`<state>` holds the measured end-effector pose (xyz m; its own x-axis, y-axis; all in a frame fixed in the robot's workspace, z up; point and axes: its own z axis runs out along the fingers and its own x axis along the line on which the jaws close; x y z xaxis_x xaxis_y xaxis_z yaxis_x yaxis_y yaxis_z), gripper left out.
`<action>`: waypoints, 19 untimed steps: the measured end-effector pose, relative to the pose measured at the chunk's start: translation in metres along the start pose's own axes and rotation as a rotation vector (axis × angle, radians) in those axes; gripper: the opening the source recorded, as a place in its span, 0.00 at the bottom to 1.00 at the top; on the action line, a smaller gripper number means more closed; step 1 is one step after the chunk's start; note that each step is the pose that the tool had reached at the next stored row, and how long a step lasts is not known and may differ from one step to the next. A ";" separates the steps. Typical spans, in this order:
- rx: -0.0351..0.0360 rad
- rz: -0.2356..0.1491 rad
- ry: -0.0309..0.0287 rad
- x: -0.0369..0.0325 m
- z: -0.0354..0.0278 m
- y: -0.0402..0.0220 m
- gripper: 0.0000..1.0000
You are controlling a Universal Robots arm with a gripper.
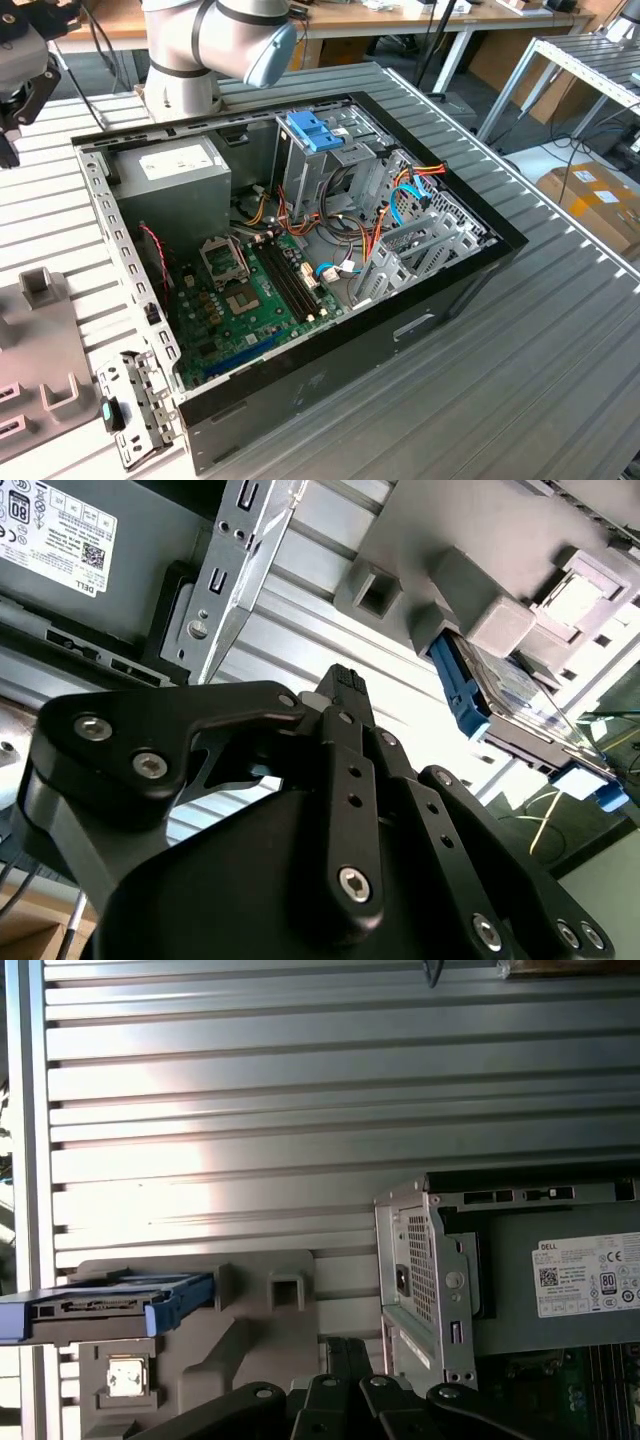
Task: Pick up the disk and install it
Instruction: 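Reach for the disk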
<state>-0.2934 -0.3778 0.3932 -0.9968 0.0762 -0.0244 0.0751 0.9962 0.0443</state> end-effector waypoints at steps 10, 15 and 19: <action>0.0000 0.000 0.0000 0.0253 -0.0006 0.0008 0.11; 0.0000 0.000 0.0000 0.0415 -0.0010 0.0010 0.11; -0.0001 0.000 0.0000 0.0549 -0.0012 0.0013 0.11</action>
<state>-0.3480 -0.3724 0.3932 -0.9968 0.0762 -0.0245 0.0750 0.9962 0.0443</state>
